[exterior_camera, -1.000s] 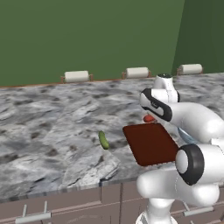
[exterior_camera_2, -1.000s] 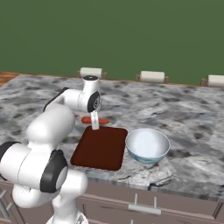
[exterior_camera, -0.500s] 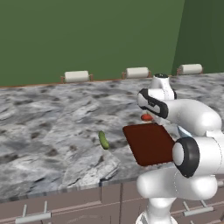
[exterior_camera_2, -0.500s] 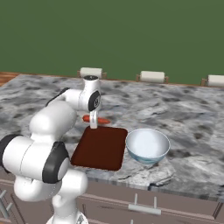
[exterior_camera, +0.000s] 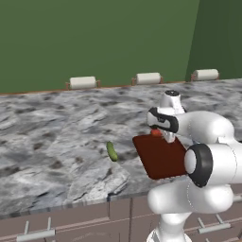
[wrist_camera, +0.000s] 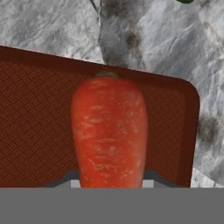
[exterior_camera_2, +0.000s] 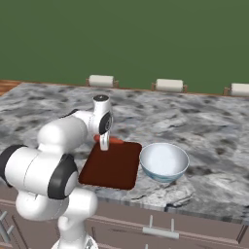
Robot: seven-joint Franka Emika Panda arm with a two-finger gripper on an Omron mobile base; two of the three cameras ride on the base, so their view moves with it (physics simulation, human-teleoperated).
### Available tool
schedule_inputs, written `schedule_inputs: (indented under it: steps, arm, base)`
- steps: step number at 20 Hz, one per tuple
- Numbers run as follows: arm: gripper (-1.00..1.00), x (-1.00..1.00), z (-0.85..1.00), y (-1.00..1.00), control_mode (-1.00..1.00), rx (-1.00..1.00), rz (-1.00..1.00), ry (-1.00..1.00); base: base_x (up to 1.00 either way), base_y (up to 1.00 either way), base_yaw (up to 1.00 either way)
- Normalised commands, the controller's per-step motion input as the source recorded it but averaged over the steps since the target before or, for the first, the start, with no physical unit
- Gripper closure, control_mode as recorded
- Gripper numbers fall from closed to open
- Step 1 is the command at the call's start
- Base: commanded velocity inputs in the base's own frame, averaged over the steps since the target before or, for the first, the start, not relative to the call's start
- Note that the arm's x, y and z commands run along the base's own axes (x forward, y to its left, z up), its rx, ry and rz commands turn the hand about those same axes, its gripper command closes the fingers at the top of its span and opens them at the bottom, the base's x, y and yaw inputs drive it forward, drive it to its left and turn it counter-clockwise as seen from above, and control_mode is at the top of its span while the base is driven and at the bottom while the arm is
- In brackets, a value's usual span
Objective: Place the two vegetables and bowl onto the tray for setting up a vegetable dip station.
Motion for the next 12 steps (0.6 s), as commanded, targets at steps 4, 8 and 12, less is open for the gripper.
schedule_inputs:
  steps: [4,8,12]
  arm:
    - [1.0,0.19,-0.32,0.0,-1.0,0.0,-0.01,-0.07]
    - [1.0,0.2,-0.27,0.0,-1.0,0.0,0.0,-0.06]
    - [1.0,0.24,-0.19,0.0,-1.0,0.0,0.0,-0.05]
  base:
    - [0.0,0.0,0.0]
    - [0.0,0.0,0.0]
    - [0.0,0.0,0.0]
